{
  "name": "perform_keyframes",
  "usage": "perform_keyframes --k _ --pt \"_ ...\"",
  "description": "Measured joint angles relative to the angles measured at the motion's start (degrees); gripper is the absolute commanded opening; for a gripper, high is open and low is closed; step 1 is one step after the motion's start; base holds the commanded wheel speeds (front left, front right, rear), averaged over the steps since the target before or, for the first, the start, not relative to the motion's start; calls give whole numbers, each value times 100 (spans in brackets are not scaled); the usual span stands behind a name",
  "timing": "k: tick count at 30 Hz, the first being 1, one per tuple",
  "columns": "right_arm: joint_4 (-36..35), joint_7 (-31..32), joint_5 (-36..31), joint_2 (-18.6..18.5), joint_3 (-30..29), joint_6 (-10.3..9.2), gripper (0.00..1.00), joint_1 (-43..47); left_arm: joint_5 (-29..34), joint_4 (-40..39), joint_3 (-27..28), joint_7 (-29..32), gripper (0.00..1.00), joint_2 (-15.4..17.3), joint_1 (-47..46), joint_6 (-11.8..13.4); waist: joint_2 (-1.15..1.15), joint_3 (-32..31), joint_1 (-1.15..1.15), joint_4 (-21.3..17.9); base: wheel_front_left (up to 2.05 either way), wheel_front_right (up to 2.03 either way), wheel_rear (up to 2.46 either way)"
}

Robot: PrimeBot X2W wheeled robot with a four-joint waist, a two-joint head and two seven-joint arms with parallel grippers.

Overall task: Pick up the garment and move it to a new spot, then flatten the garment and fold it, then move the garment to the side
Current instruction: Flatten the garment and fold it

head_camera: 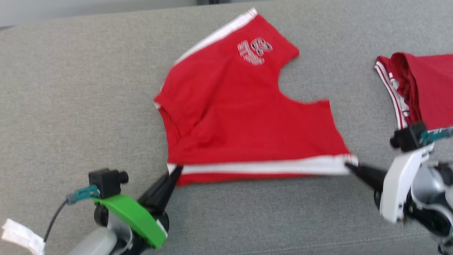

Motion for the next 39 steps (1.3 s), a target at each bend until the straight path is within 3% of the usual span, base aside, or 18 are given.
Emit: perform_keyframes --k 5,9,14,20,34,39 --pt "-474 1053 -55 365 -966 2 0 1477 -216 -338 -236 433 0 323 563 126 0 -376 0 115 0 0 0" --pt "-1092 1871 -520 907 -1890 1 0 2427 -382 -804 -325 592 0 564 989 301 0 -604 0 186 0 0 0" --pt "-2126 2382 -1116 1517 -2526 -1 0 2598 -497 -1266 -218 437 0 657 1140 315 0 -716 0 241 0 0 0" --pt "-2262 2377 -1326 1601 -2351 -1 0 1518 -503 -1296 -135 325 0 315 801 183 0 -632 0 263 0 0 0" --pt "-208 1739 -1462 1073 -1345 -2 0 -1283 -282 181 140 -125 0 -832 -761 51 0 -98 0 588 0 0 0" --pt "347 1380 -1591 879 -826 -2 0 -2031 -66 713 247 -334 0 -1183 -1106 207 0 174 0 748 0 0 0"
